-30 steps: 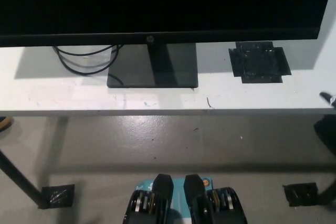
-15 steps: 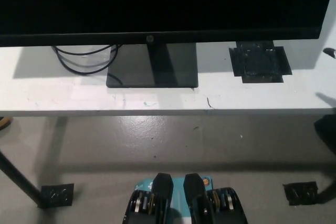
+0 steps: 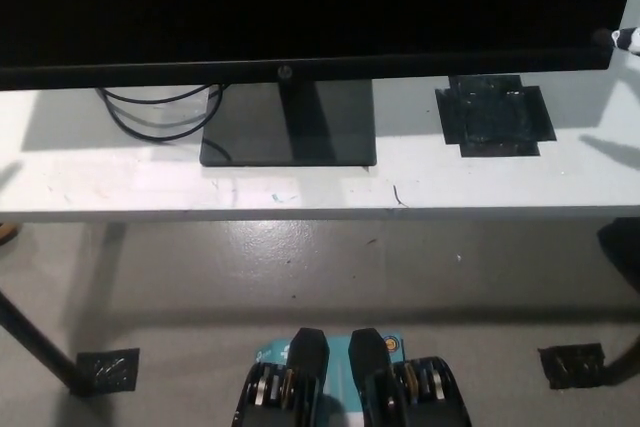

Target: The monitor is placed at the center of the table and the robot uses both its hand to grab the left and right sides of the monitor to tilt the angle of the monitor downwards

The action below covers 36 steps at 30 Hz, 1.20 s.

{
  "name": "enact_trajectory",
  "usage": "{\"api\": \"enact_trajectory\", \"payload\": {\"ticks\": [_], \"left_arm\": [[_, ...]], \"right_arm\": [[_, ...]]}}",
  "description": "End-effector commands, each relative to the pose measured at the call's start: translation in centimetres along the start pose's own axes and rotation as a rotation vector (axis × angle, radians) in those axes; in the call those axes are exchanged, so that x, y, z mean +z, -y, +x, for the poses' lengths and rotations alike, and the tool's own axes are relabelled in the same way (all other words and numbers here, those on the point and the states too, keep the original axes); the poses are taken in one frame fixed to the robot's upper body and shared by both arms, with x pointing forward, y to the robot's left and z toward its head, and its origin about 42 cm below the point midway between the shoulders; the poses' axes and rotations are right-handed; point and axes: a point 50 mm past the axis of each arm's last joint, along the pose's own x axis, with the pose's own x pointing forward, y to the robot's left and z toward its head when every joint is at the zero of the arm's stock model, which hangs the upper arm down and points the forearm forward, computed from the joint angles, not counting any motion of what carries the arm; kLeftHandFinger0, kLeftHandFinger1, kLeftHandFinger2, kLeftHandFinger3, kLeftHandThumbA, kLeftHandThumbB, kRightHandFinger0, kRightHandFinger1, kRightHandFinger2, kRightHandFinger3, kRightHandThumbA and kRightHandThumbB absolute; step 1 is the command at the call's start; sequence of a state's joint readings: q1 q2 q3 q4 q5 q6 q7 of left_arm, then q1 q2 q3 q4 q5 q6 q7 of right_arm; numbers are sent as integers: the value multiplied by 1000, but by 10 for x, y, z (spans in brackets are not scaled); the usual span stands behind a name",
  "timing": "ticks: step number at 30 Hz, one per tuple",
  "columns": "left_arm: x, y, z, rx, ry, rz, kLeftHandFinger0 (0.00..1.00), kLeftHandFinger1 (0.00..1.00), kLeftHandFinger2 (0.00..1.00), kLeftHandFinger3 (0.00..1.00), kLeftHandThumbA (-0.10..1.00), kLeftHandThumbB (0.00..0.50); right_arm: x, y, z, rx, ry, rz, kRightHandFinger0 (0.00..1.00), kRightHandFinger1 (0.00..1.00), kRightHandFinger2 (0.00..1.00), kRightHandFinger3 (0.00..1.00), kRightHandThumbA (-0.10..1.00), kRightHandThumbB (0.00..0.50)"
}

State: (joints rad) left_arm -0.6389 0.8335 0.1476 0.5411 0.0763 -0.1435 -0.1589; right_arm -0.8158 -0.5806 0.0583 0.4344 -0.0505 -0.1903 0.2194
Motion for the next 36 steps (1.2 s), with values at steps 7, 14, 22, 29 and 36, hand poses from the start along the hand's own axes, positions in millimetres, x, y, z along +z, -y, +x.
{"api": "enact_trajectory", "payload": {"ticks": [7,14,22,29,36], "left_arm": [[26,-20,42,-34,44,157,1000,1000,1000,1000,1000,358],[38,-4,59,-102,84,135,1000,1000,1000,1000,1000,384],[44,18,69,-122,131,145,1000,1000,1000,1000,1000,390],[34,29,62,-181,100,88,1000,1000,1000,1000,1000,369],[27,28,59,-185,76,76,1000,1000,1000,1000,1000,360]], "right_arm": [[17,6,52,114,-34,-36,1000,1000,1000,1000,1000,474],[26,-7,67,174,-8,-11,1000,1000,1000,1000,1000,453],[28,-22,68,187,-13,14,1000,1000,1000,1000,1000,454],[-3,-29,43,114,-84,158,1000,1000,1000,1000,1000,493],[-37,-32,13,4,-73,260,1000,1000,1000,1000,1000,491]]}}
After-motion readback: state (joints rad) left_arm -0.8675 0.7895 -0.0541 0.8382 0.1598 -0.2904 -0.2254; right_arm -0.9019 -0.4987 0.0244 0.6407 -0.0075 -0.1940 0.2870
